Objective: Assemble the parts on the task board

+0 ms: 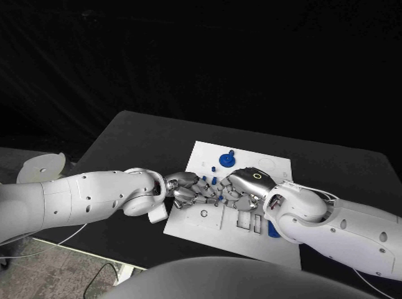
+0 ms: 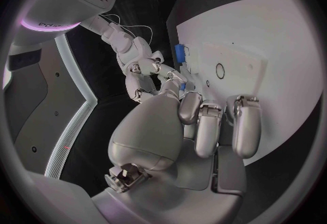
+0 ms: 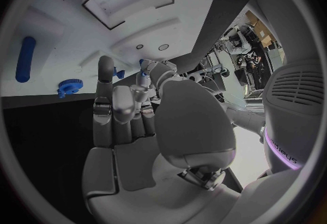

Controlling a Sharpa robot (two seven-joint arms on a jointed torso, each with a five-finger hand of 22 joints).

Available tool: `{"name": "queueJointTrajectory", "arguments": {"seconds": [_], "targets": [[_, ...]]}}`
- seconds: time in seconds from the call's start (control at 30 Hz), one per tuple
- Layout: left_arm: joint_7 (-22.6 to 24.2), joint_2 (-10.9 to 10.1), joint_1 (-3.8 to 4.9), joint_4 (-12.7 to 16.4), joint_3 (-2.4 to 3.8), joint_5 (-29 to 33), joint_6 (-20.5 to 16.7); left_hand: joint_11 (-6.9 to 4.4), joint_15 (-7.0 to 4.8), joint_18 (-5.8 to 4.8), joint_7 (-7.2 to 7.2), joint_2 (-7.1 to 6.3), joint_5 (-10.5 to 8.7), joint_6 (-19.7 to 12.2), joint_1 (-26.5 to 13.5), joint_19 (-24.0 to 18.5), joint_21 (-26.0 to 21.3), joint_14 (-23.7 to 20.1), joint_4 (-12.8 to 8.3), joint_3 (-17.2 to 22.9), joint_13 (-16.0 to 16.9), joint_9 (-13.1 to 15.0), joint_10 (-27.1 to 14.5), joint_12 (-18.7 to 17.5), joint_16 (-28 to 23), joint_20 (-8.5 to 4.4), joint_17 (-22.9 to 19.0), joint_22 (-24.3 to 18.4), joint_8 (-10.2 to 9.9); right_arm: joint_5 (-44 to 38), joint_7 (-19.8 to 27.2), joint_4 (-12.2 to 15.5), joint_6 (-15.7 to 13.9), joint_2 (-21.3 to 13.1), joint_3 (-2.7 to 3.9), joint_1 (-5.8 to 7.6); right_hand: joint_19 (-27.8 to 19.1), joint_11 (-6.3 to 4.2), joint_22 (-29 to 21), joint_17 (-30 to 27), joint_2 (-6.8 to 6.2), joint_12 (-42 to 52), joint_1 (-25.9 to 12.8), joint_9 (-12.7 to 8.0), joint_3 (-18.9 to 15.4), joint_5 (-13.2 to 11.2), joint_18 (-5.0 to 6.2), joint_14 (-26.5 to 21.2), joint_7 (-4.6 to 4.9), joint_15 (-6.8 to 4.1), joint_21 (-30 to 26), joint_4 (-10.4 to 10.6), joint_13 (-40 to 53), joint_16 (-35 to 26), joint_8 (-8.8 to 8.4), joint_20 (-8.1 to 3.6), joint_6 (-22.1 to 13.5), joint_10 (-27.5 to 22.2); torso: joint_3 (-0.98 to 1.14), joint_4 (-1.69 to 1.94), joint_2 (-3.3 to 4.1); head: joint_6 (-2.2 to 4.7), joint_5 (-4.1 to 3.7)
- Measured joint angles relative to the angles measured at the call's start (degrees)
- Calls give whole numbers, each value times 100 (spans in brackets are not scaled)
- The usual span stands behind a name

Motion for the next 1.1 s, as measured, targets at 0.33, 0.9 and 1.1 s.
{"name": "queueJointTrajectory", "arguments": {"seconds": [0.33, 0.9, 1.1], "targets": [[-17, 1, -2, -21, 0, -9, 1, 0, 0, 0, 5, -15, 0, -43, -27, 0, -34, 0, 25, 86, -3, -45, 0, -1, 0, 0, -1, -1, -107, 18, 6, 3, 2, 6, 0, -1, 0, 0, 5, 0, 0, 0, 0, 0, 0, 34, 0, 0, 27, 0, 0, 0, 1, 0, -20, 0, 20, 0, 0, -2, 0, 0, 23], [-36, -114, -3, 52, 3, -17, -30, 1, 1, 0, 71, -89, 0, -28, -48, -21, -67, -1, 63, 270, -98, -138, 2, -1, 0, 20, -1, -1, -248, 52, 12, -17, 14, 9, 0, -10, 0, 1, 12, 1, -7, 0, -7, 11, -1, 32, 0, 0, 11, 0, 0, 0, 6, 0, 7, 0, 34, 1, 0, 2, -1, 0, 46], [-29, -389, 45, 236, 5, -20, -144, 10, 1, 1, 109, -184, 0, 207, -70, -43, -96, -1, 88, 340, -342, -166, 15, -1, 0, 41, -2, -2, -281, 56, 13, -55, 20, 11, 0, -16, 0, 1, 12, 1, -7, 0, -7, 13, -1, 31, 0, 0, 11, 0, 0, 0, 5, 1, 5, 0, 33, 1, 0, 5, -8, 0, 68]]}}
